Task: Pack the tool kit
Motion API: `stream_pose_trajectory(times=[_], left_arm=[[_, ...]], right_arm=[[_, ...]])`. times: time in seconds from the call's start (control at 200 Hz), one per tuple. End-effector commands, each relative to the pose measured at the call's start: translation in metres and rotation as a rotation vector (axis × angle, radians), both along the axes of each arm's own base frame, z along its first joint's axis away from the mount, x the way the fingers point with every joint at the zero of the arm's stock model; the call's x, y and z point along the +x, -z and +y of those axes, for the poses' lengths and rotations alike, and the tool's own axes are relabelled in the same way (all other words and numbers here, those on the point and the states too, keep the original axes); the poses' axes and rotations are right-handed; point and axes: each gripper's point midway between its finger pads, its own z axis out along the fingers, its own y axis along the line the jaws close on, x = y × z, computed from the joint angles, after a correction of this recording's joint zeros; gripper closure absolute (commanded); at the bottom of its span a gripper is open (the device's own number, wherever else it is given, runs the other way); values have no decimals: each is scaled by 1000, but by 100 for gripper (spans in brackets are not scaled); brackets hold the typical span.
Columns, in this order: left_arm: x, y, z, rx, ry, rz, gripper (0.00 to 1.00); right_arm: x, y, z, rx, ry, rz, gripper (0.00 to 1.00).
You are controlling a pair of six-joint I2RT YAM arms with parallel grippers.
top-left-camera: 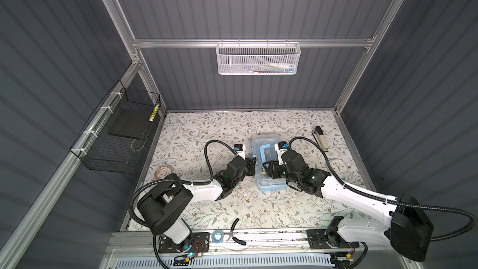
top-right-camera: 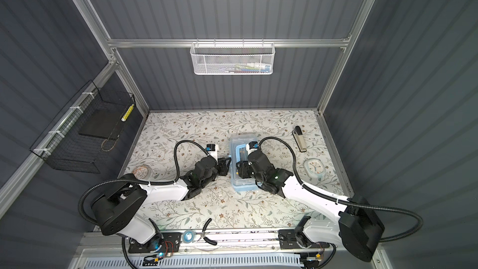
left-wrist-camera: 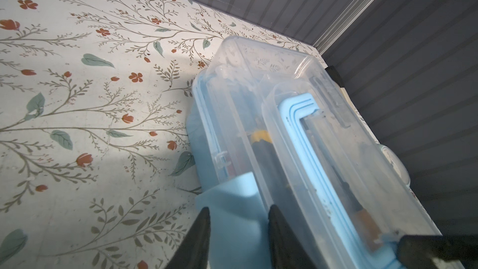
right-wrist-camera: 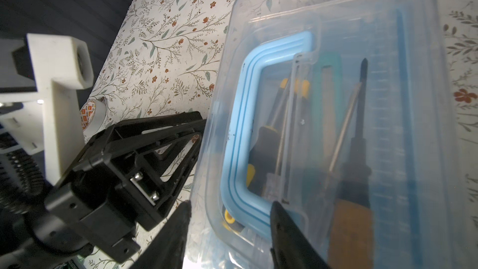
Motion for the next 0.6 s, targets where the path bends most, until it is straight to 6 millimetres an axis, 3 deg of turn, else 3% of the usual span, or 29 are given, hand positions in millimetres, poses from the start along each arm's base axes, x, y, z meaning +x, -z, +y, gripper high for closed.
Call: stream_pose_trajectory(times=[0.0, 0.595], left_arm=[[0, -14, -16, -57, 42, -11, 61], [-1, -12, -13, -51, 37, -8, 62]], right_arm=[[-9, 23, -11, -57, 8, 60, 48], [-9, 14, -13, -44, 10, 42, 49]])
